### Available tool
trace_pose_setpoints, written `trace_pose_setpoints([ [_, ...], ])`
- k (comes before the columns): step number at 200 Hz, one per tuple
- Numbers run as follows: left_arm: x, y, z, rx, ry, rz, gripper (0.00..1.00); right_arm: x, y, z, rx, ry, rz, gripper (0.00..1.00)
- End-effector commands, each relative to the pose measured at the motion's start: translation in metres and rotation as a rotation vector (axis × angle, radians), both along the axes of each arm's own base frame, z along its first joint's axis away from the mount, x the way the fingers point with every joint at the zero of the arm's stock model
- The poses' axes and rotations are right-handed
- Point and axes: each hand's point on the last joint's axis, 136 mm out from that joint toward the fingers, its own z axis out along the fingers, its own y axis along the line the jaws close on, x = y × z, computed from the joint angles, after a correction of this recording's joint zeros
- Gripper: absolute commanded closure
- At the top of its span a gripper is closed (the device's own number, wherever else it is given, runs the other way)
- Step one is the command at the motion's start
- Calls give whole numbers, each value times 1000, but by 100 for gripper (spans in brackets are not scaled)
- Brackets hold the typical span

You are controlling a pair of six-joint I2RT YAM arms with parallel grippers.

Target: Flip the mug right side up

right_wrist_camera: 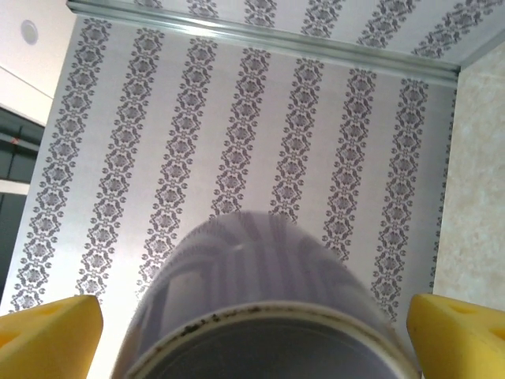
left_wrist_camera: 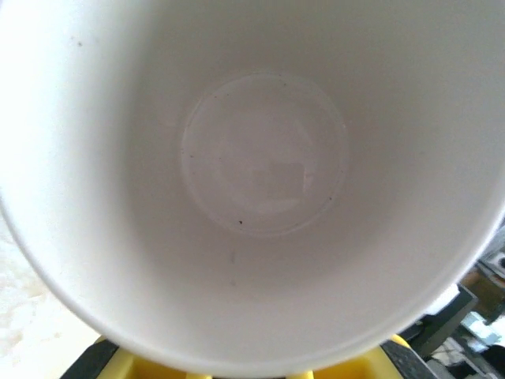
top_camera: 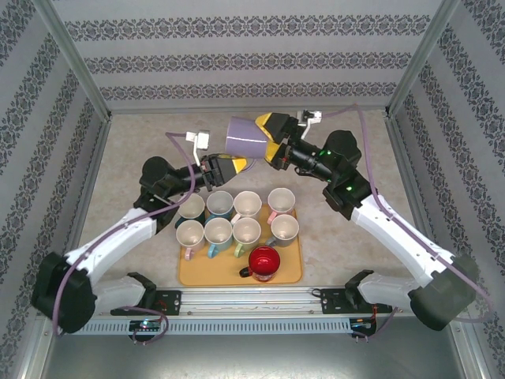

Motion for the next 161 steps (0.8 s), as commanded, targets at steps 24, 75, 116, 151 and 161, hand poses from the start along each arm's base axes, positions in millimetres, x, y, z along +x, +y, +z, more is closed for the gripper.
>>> trace_pose_setpoints([
  [24, -44, 31, 8, 311, -163, 187, 98, 11, -58, -17, -215, -67, -194, 2],
  [75, -102, 64, -67, 695, -52, 224, 100, 16, -115, -49, -660, -121, -404, 2],
  [116, -137, 91, -123, 890, 80, 192, 100, 17, -116, -52, -709, -153, -390, 2],
  [151, -157, 94, -159, 1037, 153, 142, 100, 20, -109, -63, -697, -131, -357, 2],
  [161, -162, 94, -170, 1085, 157, 126, 100, 20, -108, -65, -699, -130, -352, 2],
])
